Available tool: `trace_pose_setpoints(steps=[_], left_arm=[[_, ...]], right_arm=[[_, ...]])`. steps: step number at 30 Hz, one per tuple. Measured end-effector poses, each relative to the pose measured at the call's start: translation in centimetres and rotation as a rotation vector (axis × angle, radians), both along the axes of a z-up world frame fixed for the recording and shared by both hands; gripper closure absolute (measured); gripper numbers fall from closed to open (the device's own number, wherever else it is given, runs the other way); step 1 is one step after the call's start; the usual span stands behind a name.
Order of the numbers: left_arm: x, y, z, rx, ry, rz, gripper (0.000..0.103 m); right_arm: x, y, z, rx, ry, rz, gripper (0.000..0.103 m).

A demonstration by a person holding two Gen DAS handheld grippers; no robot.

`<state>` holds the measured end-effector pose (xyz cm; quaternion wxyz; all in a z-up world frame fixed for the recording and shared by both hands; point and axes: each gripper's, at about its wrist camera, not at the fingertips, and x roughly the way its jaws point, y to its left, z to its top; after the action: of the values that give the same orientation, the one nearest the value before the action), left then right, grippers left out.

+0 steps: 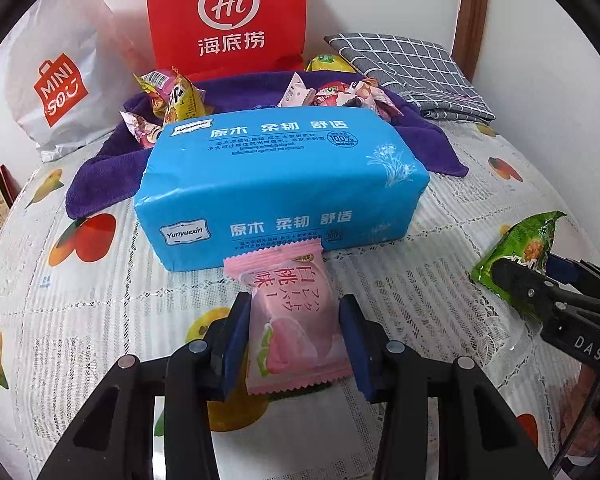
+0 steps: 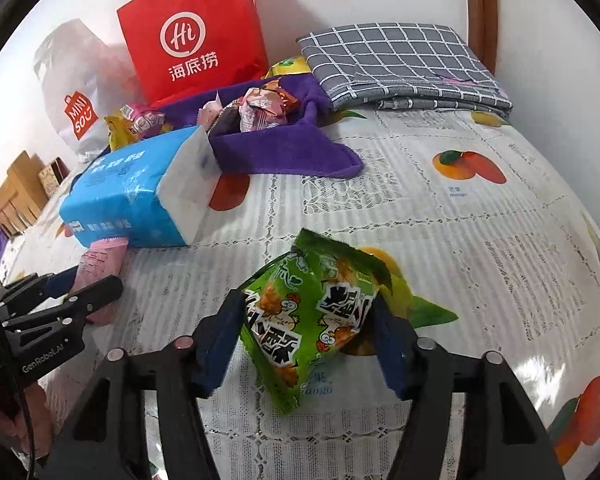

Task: Organize snacks
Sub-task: 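Carry the peach wrapper with the left tool while the right tool carries the green bag to the towel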

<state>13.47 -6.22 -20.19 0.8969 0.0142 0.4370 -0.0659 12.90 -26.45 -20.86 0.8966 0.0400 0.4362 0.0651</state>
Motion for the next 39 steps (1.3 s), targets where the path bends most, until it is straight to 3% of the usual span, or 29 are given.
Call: trace_pose_setpoints(steps=[2,6,11,15,25,39], left_arm=[[0.0,0.3,0.0,-0.019,0.000,0.006,0.063],[0.1,0.8,0.2,-0.036,0.013,-0.002,0.070],[0.2,2.3,0.6,-0.118,0.058,-0.004,0.071],[-0.3,3.1,0.9,-0.130,0.064,0.010,0.072],[-1.7,5.2,4.7,-0.178,0.025,0.026,0.072],[-2.2,5.9,9.9,-0.162,-0.043,0.046,0.072]], right_arm=[[-0.1,0.4,0.1,-0.015,-0.007,0.011,0.049],[-0.4,0.9,0.3,-0.036,-0.016,0.016,0.050],[-1.0,1.7,0.8,-0.021,-0.017,0.026,0.050],[-1.5,2.9,1.9,-0.036,-0.041,0.054,0.050],[-2.4,5.2,6.1,-0.051,-0.099,0.086,0.050],[-2.4,5.8,11.1,-0.013,-0.138,0.100,0.050]])
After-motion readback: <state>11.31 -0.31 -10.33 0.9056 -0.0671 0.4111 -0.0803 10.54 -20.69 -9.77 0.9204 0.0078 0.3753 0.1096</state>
